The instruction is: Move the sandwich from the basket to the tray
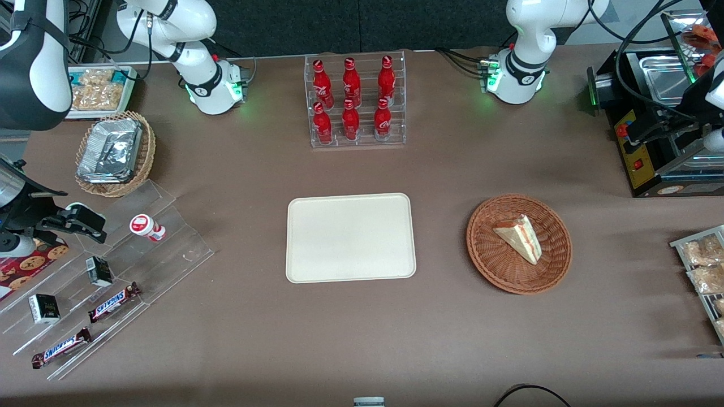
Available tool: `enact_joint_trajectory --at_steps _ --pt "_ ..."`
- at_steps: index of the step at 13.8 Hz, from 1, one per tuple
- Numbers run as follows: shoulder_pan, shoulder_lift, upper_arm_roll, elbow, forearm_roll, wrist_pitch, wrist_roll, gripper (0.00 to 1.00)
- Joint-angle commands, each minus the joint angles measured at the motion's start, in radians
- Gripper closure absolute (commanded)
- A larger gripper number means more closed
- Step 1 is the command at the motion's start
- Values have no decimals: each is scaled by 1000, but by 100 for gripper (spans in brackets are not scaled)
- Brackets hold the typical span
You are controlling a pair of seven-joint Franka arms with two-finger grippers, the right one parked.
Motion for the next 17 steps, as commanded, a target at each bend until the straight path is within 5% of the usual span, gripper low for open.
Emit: enact_joint_trajectory --at_steps 1,6,11,17 --pt "-11 -3 9 19 8 -34 -18 0" --pt "-19 41 3 -77 3 19 -251 0" --pt "-36 109 -43 -318 6 323 -688 0" --pt "-77 290 -63 -428 6 612 -914 0"
